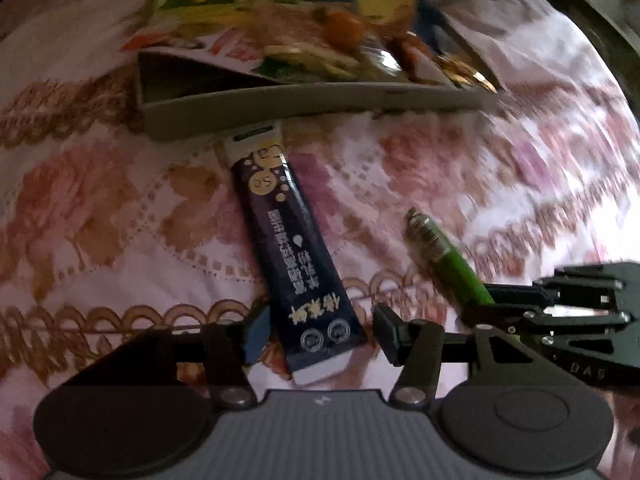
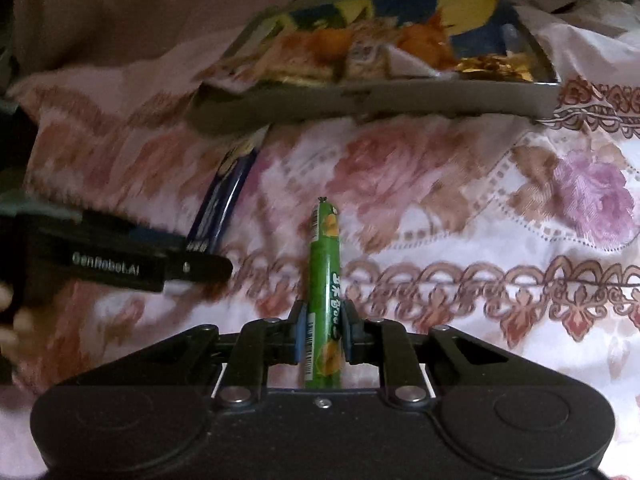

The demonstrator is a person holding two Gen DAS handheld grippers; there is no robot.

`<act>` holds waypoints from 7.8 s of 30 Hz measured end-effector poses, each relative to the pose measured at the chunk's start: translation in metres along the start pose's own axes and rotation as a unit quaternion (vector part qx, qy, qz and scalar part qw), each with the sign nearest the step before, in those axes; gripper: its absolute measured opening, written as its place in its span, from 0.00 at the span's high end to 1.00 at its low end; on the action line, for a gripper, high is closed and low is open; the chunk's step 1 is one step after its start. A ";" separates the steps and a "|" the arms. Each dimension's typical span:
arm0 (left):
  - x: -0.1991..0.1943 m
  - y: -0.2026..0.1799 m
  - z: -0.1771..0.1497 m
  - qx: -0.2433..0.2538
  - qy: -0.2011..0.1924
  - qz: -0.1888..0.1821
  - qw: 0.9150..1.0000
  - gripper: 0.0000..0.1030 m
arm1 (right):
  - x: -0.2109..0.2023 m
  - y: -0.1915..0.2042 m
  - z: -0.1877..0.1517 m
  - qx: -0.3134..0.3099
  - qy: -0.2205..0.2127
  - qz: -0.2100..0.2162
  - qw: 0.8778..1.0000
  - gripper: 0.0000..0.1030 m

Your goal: Organize snacks

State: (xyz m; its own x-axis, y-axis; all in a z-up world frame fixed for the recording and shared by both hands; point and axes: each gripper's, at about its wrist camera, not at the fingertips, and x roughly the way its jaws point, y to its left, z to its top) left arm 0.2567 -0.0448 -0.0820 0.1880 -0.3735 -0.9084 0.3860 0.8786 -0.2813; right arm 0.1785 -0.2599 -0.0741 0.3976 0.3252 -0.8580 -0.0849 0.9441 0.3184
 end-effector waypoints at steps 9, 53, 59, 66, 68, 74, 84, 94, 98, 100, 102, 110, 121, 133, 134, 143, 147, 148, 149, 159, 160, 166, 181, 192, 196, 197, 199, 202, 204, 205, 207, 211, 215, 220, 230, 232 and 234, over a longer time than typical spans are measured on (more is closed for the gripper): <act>0.000 0.008 0.010 -0.075 -0.071 0.058 0.993 0.39 | 0.006 -0.007 0.007 0.004 -0.019 -0.002 1.000 0.81; 0.001 0.001 0.002 -0.061 -0.083 0.044 0.994 0.59 | 0.006 0.019 0.009 -0.033 -0.044 -0.041 0.998 0.82; -0.023 0.012 -0.007 -0.124 -0.089 -0.012 0.988 0.60 | -0.019 0.026 0.005 -0.048 -0.081 -0.042 0.995 0.82; -0.053 0.012 -0.013 -0.135 -0.122 -0.072 0.981 0.64 | -0.030 0.014 0.013 -0.022 -0.112 -0.045 0.992 0.82; -0.051 0.015 -0.013 -0.141 -0.116 -0.078 0.980 0.65 | -0.029 0.011 0.014 -0.016 -0.110 -0.046 0.993 0.82; -0.037 0.014 -0.014 -0.138 -0.091 -0.064 0.984 0.69 | -0.026 0.013 0.014 -0.018 -0.107 -0.042 0.993 0.82; -0.045 0.007 -0.013 -0.116 -0.113 -0.076 0.984 0.71 | -0.026 0.011 0.014 -0.016 -0.113 -0.035 0.993 0.82; -0.074 -0.004 -0.013 -0.085 -0.203 -0.088 0.971 0.71 | -0.035 0.012 0.024 -0.018 -0.167 -0.025 0.985 0.82; -0.082 -0.006 0.006 -0.081 -0.233 -0.089 0.965 0.71 | -0.038 0.009 0.039 -0.011 -0.194 -0.013 0.981 0.82; -0.084 -0.008 0.020 -0.082 -0.252 -0.089 0.960 0.71 | -0.038 0.007 0.047 -0.011 -0.203 -0.010 0.979 0.82; -0.087 -0.009 0.035 -0.076 -0.275 -0.081 0.955 0.71 | -0.036 0.004 0.058 -0.012 -0.216 -0.012 0.976 0.82; -0.065 -0.002 0.087 -0.089 -0.328 -0.008 0.940 0.71 | -0.012 -0.010 0.106 0.004 -0.244 -0.014 0.970 0.82; -0.015 0.020 0.101 -0.104 -0.315 0.051 0.942 0.71 | 0.037 -0.017 0.140 -0.006 -0.224 -0.057 0.973 0.82; -0.005 0.017 0.098 -0.091 -0.311 0.082 0.942 0.68 | 0.054 -0.009 0.137 -0.035 -0.203 -0.068 0.976 0.79; -0.005 0.017 0.098 -0.092 -0.310 0.083 0.943 0.67 | 0.056 -0.010 0.137 -0.039 -0.203 -0.068 0.976 0.79; -0.008 0.019 0.095 -0.107 -0.310 0.077 0.942 0.55 | 0.043 -0.004 0.133 -0.056 -0.223 -0.072 0.970 0.68; -0.014 0.017 0.092 -0.112 -0.321 0.077 0.937 0.45 | 0.032 -0.003 0.130 -0.058 -0.236 -0.081 0.967 0.57; -0.015 0.016 0.092 -0.112 -0.324 0.079 0.936 0.42 | 0.028 -0.004 0.129 -0.056 -0.240 -0.082 0.966 0.52; -0.017 0.016 0.091 -0.114 -0.327 0.081 0.935 0.39 | 0.024 -0.005 0.129 -0.053 -0.244 -0.084 0.965 0.49; -0.052 0.004 0.062 -0.122 -0.372 0.110 0.914 0.11 | -0.028 -0.012 0.108 -0.040 -0.290 -0.096 0.951 0.21; -0.057 0.002 0.058 -0.119 -0.377 0.114 0.911 0.08 | -0.035 -0.012 0.105 -0.041 -0.296 -0.097 0.950 0.18; -0.085 -0.018 0.032 -0.088 -0.401 0.155 0.898 0.01 | -0.069 -0.011 0.080 -0.038 -0.319 -0.090 0.943 0.05; -0.115 -0.056 -0.054 -0.092 -0.381 0.202 0.897 0.00 | -0.119 0.003 -0.004 -0.056 -0.303 -0.089 0.947 0.01; -0.121 -0.077 -0.110 -0.104 -0.360 0.222 0.900 0.00 | -0.141 0.001 -0.053 -0.029 -0.280 -0.094 0.955 0.01; -0.122 -0.081 -0.124 -0.114 -0.349 0.220 0.904 0.00 | -0.141 -0.002 -0.065 -0.015 -0.251 -0.095 0.963 0.01; -0.121 -0.081 -0.128 -0.116 -0.345 0.220 0.905 0.00 | -0.140 -0.002 -0.068 -0.012 -0.243 -0.094 0.965 0.01; -0.120 -0.083 -0.135 -0.120 -0.337 0.216 0.908 0.00 | -0.140 -0.001 -0.073 -0.009 -0.233 -0.098 0.967 0.01; -0.120 -0.084 -0.145 -0.129 -0.327 0.213 0.912 0.00 | -0.141 0.001 -0.079 -0.013 -0.230 -0.104 0.968 0.01; -0.119 -0.087 -0.149 -0.127 -0.321 0.218 0.913 0.00 | -0.142 0.002 -0.082 -0.014 -0.228 -0.108 0.968 0.01; -0.119 -0.089 -0.150 -0.123 -0.320 0.221 0.913 0.00 | -0.142 0.003 -0.084 -0.016 -0.228 -0.108 0.968 0.01; -0.118 -0.093 -0.152 -0.113 -0.317 0.230 0.913 0.00 | -0.143 0.005 -0.086 -0.024 -0.229 -0.112 0.967 0.01; -0.117 -0.101 -0.155 -0.097 -0.314 0.245 0.912 0.00 | -0.142 0.010 -0.089 -0.040 -0.228 -0.117 0.966 0.01; -0.119 -0.102 -0.156 -0.100 -0.314 0.250 0.910 0.00 | -0.143 0.011 -0.091 -0.040 -0.227 -0.118 0.966 0.01; -0.120 -0.099 -0.157 -0.109 -0.314 0.251 0.909 0.00 | -0.143 0.009 -0.091 -0.034 -0.225 -0.120 0.966 0.01; -0.119 -0.100 -0.157 -0.108 -0.313 0.253 0.909 0.00 | -0.141 0.008 -0.090 -0.034 -0.220 -0.125 0.967 0.01; -0.119 -0.100 -0.156 -0.108 -0.313 0.253 0.909 0.00 | -0.140 0.009 -0.090 -0.034 -0.220 -0.125 0.967 0.01; -0.119 -0.100 -0.156 -0.108 -0.313 0.254 0.909 0.00 | -0.140 0.008 -0.090 -0.035 -0.219 -0.126 0.967 0.01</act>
State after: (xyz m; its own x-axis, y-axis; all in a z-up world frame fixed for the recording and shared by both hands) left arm 0.0546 -0.0413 0.0058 0.7951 0.0590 -0.6036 -0.0671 0.9977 0.0091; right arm 0.0397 -0.2925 0.0121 0.7607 0.0451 -0.6475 0.0095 0.9967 0.0806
